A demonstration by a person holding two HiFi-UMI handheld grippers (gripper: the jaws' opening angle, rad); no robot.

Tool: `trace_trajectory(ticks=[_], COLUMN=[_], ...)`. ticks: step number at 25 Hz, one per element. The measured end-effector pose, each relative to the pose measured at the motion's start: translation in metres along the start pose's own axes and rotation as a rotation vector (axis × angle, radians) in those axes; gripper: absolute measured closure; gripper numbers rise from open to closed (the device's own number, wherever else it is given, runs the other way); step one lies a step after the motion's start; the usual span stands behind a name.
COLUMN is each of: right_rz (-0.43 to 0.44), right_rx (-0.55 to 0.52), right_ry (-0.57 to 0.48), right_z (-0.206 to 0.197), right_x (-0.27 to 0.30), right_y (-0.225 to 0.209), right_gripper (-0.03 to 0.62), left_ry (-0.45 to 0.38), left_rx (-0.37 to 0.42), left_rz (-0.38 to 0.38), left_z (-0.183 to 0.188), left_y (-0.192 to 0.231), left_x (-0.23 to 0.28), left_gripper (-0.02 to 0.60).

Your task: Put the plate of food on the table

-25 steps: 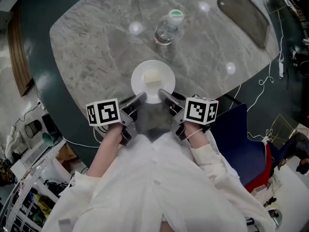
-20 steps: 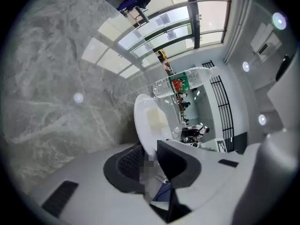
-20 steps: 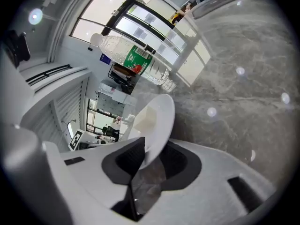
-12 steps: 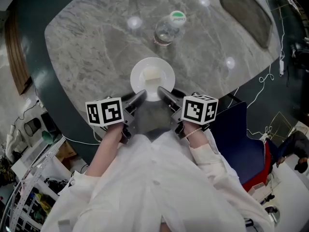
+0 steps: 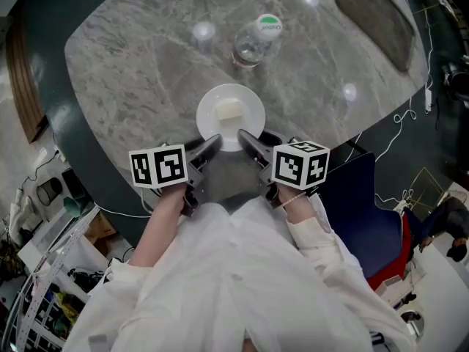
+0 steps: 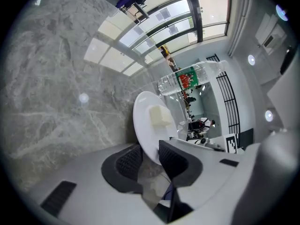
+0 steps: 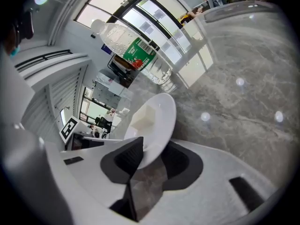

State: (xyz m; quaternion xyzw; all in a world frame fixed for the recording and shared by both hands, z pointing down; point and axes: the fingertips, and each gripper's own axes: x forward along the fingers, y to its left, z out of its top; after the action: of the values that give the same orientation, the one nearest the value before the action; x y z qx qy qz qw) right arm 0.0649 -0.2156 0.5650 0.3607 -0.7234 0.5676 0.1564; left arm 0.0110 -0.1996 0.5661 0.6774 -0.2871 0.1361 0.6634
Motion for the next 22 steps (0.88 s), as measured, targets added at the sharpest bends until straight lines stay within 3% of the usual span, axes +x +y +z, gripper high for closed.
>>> trace_trajectory(ticks=[7, 22], right_rz=[-0.033, -0.098], right_rx=[-0.077, -0.163], right_ry=[0.023, 0.026], right_z=[0.009, 0.026], right_x=[0.001, -0.003], right_y=[-0.003, -0.012], right_gripper=[0.496, 0.464], left_ry=[-0.009, 0.017], left_rx=[-0.017, 0.038], left_rz=[-0.008, 0.007], left_z=[0.005, 0.018], left_y=[-0.001, -0.009], left_x=[0.004, 0.013], left_gripper=[0.482, 0.472])
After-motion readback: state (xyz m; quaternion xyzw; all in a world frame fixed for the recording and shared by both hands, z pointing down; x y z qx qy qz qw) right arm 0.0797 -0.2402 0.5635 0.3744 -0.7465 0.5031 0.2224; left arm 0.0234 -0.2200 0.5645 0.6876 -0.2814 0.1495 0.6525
